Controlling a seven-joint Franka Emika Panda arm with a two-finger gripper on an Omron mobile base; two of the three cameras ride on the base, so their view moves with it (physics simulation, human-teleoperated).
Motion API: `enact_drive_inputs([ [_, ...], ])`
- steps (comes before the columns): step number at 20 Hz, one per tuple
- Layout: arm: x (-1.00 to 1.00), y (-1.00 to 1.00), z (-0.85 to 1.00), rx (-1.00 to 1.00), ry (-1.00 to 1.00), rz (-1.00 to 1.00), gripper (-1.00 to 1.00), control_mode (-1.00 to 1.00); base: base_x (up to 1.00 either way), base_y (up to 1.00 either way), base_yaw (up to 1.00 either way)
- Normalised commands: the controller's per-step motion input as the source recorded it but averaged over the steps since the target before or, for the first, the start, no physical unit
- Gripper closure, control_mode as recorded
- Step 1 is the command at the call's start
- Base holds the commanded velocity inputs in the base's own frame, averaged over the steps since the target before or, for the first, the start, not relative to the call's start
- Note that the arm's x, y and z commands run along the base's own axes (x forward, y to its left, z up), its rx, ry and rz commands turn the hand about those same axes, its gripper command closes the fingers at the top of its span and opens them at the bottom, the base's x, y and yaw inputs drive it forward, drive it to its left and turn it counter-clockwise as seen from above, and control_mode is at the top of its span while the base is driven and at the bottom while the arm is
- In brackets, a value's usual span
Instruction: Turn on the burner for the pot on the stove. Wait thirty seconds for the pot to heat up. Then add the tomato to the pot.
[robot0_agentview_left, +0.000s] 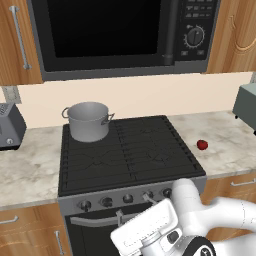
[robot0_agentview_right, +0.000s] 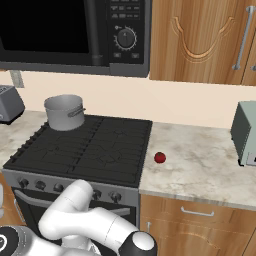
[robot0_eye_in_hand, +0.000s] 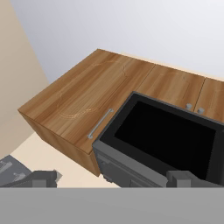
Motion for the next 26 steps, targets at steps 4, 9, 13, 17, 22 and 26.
enact_drive_inputs([
  [4, 0.00, 0.00, 0.00, 0.00, 0.00, 0.00, -1.00, -1.00, 0.00, 0.00, 0.00],
  [9, 0.00, 0.00, 0.00, 0.00, 0.00, 0.00, -1.00, -1.00, 0.00, 0.00, 0.00],
  [13, 0.00, 0.00, 0.00, 0.00, 0.00, 0.00, -1.00, -1.00, 0.00, 0.00, 0.00],
  [17, 0.00, 0.00, 0.00, 0.00, 0.00, 0.00, -1.00, -1.00, 0.00, 0.00, 0.00],
  [22, 0.00, 0.00, 0.00, 0.00, 0.00, 0.00, -1.00, -1.00, 0.00, 0.00, 0.00],
  [26, 0.00, 0.00, 0.00, 0.00, 0.00, 0.00, -1.00, -1.00, 0.00, 0.00, 0.00],
])
